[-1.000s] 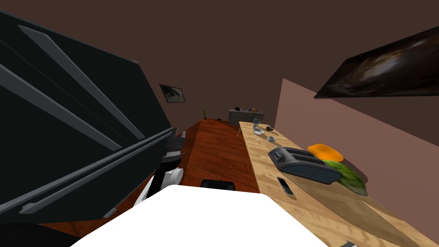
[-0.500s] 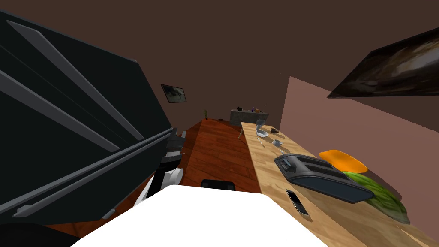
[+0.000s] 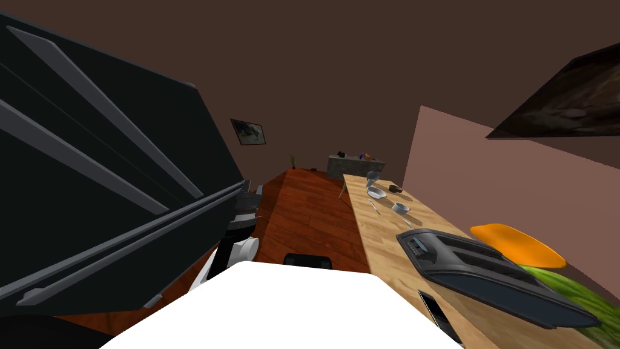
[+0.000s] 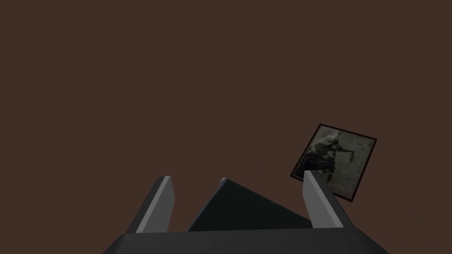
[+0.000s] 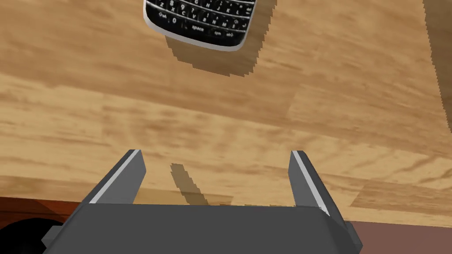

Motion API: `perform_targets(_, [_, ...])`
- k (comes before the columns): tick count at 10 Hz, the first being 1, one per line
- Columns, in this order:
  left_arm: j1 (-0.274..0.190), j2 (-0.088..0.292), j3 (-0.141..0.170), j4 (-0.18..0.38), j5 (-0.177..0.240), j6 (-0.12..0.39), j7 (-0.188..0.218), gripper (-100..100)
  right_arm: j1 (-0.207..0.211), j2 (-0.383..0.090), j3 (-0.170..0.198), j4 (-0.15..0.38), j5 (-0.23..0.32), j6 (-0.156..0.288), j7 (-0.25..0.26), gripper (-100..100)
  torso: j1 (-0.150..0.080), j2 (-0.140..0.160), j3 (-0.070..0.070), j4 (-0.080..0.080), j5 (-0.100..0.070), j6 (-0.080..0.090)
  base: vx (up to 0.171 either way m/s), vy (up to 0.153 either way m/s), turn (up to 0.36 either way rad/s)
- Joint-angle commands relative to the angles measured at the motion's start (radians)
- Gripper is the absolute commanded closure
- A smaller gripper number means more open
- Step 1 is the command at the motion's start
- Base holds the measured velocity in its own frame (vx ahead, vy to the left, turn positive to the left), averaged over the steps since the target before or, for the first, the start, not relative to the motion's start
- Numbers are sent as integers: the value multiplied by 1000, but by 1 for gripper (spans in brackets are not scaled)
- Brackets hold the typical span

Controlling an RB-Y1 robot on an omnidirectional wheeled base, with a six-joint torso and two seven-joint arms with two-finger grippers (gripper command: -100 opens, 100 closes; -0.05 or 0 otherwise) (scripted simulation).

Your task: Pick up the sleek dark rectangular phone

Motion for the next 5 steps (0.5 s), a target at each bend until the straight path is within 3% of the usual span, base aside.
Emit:
perform_targets(1, [0,0,0,0,0,0,0,0,-2,-2,-4,10,-12,32,-8,-100,0,0,0,0,0,0,79,-34,44])
perform_targets(3, [0,0,0,0,0,0,0,0,-21,-7,-16,65,-59,98,-16,-100,1,0,0,0,0,0,122,-31,104])
perform_targets(5, [0,0,0,0,0,0,0,0,-30,-8,-21,88,-78,138,-18,-100,0,-1,-1,0,0,0,92,-41,56])
